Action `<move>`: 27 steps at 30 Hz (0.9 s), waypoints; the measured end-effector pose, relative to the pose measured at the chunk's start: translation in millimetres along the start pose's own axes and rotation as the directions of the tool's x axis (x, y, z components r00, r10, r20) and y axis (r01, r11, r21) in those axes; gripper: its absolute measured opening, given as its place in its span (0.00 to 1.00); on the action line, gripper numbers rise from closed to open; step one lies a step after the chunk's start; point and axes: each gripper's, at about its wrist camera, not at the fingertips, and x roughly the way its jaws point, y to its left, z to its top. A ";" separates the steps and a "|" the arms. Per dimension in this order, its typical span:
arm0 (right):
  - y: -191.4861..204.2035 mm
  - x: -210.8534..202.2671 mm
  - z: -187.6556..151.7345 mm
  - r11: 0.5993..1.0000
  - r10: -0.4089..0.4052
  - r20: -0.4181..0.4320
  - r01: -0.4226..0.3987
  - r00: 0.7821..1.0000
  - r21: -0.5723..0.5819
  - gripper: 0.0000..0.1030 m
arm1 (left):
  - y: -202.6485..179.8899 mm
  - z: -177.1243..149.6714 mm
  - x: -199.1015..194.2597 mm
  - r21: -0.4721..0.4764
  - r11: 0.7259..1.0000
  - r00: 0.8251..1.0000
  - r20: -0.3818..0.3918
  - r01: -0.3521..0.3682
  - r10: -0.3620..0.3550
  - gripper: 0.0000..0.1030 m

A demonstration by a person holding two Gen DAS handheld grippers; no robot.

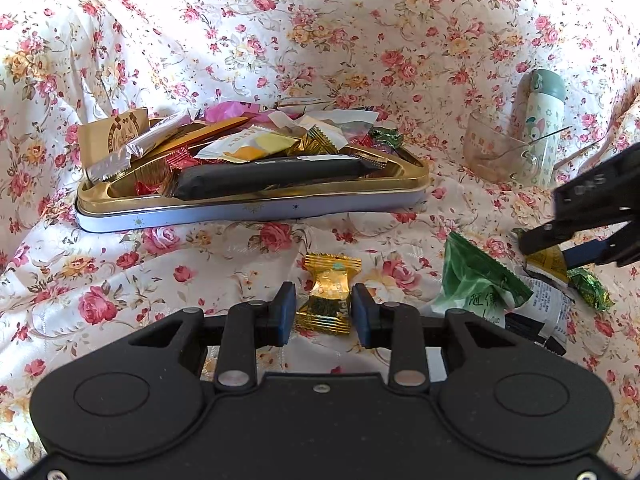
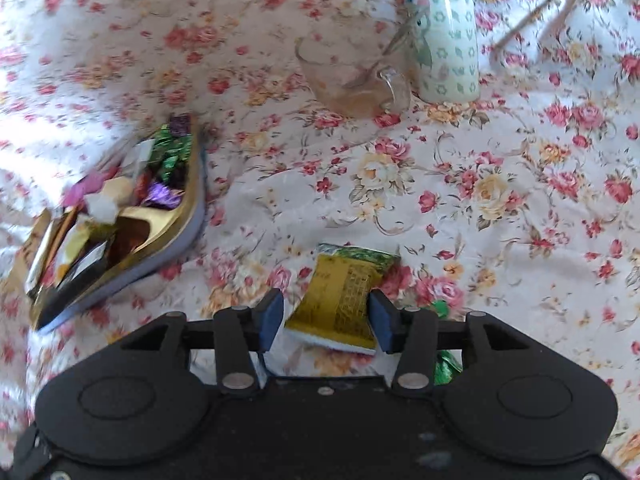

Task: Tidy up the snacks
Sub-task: 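Grasp the yellow-green snack packet with the right tool, then grasp the gold-wrapped candy with the left tool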

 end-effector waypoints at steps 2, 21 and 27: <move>5.1 4.7 3.0 1.000 -0.023 0.009 0.023 1.000 -0.005 0.48 | -0.3 0.4 0.3 0.012 0.999 0.999 -0.004 0.034 -0.034 0.55; -22.0 -54.2 -37.6 0.990 0.057 0.166 -0.034 0.984 -0.140 0.33 | 0.3 1.9 -2.0 -0.018 0.995 0.995 0.006 0.101 -0.101 0.71; -27.8 -91.6 -64.7 0.980 0.116 0.228 -0.074 0.967 -0.185 0.33 | -1.7 8.2 -0.3 -0.034 0.997 0.997 -0.029 0.067 -0.068 0.66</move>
